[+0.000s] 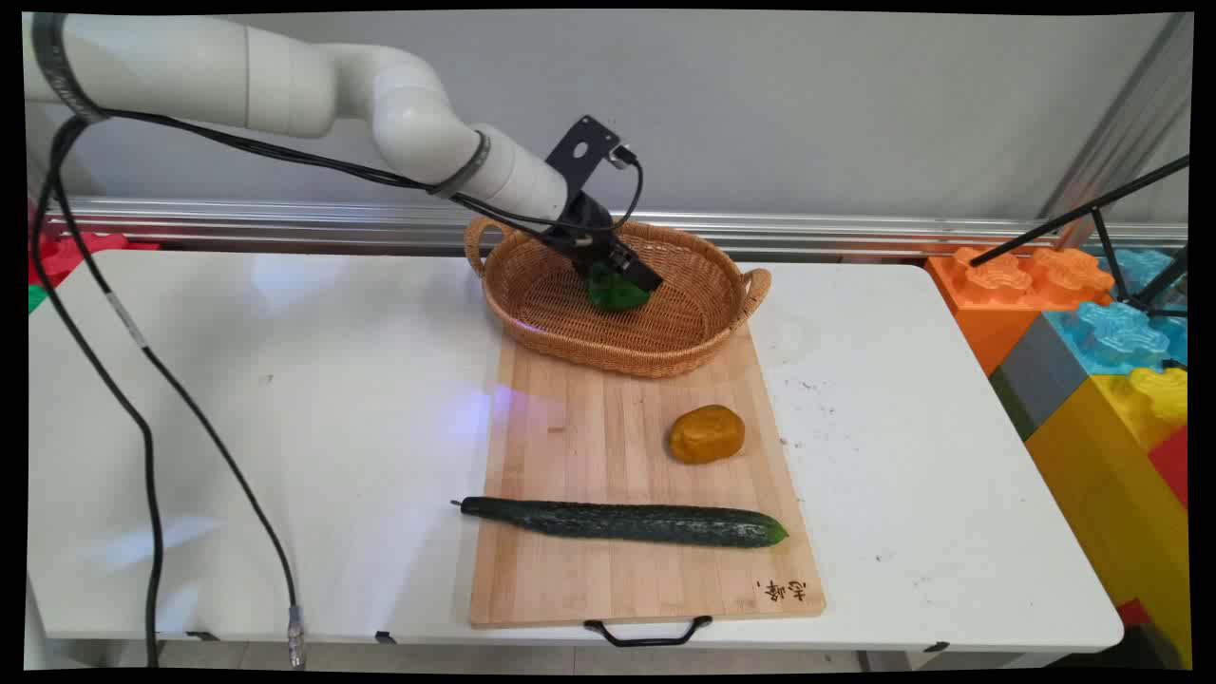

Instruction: Pick up the cucumber from the cutting board

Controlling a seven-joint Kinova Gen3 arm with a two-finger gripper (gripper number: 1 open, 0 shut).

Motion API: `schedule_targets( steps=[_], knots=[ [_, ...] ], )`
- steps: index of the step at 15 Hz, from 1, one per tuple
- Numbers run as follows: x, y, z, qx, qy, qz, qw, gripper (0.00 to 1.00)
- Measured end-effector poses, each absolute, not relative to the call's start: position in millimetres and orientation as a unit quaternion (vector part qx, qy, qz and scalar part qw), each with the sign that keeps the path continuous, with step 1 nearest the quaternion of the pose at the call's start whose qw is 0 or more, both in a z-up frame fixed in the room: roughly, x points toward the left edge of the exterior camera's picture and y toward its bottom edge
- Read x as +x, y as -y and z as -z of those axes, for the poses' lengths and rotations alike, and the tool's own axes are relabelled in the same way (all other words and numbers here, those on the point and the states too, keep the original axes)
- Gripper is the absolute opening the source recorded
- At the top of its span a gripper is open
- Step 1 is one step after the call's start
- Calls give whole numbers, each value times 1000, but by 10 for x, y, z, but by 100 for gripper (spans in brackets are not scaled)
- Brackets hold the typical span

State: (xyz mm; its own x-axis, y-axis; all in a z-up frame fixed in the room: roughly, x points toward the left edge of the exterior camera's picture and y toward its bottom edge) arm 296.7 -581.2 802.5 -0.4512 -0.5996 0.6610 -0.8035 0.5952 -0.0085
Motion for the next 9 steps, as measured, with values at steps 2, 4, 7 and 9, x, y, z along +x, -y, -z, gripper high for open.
schedule_targets(
  steps=[2,4,7,9],
  knots=[
    [2899,5814,-8044,425,831,-153,324,100],
    [2833,5745,-8135,433,823,-140,339,100],
    [2765,5535,-8388,441,814,-118,359,100],
    [2762,5304,-8638,438,817,-102,362,100]
  ],
)
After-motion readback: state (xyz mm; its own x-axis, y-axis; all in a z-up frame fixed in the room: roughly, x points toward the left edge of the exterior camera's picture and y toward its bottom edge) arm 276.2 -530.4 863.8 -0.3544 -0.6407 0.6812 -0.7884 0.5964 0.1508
